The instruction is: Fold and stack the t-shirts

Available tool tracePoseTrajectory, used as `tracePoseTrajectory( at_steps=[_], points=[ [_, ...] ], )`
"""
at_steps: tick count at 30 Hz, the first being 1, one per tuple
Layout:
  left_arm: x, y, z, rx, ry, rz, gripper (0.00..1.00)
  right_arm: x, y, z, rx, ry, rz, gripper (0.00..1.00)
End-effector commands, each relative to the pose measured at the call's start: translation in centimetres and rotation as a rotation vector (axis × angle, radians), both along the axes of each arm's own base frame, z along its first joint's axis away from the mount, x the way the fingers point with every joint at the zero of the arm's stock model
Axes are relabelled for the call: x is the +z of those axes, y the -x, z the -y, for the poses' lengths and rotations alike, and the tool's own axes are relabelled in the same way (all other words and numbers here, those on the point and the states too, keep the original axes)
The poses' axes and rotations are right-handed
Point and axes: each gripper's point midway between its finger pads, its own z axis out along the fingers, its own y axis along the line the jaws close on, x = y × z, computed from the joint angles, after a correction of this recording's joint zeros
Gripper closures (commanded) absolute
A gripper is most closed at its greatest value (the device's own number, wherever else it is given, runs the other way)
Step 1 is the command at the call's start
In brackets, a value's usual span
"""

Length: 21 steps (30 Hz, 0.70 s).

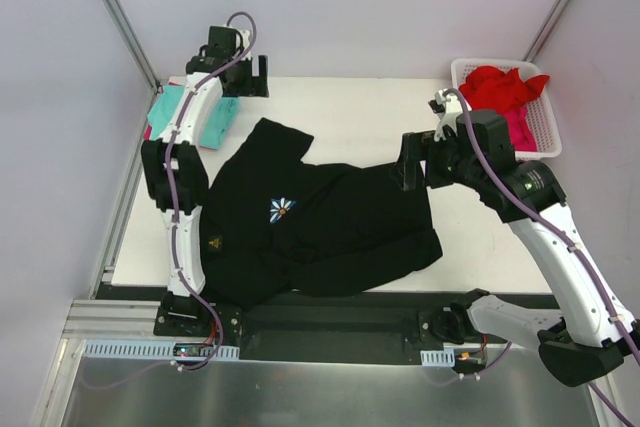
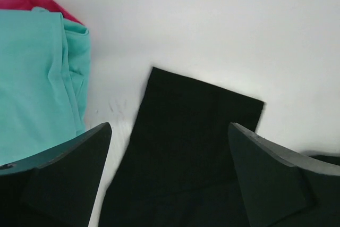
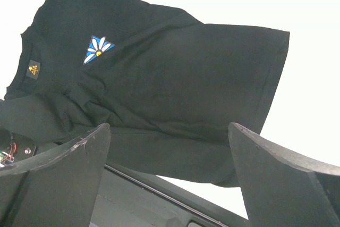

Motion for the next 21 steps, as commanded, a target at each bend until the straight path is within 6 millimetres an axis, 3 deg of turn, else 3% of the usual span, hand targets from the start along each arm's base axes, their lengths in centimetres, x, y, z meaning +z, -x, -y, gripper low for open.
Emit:
tracePoseTrajectory(
  at_steps=[1, 7, 21],
  points=[
    [-4.9, -1.4, -1.9, 0.028, -0.127, -0.091, 0.10, -0.1, 0.9, 0.7, 0.001, 0.021, 0.004, 0.04],
    [-7.9, -2.6, -1.2, 0.029, -0.017, -0.136, 0.14, -0.3, 0.9, 0.3, 0.020, 0.013, 0.000, 0.04],
    [-9.5, -5.8, 0.1, 0.012, 0.050, -0.057, 0.22, -1.1, 1.8, -1.0, 0.080, -0.035, -0.020, 0.05]
  ],
)
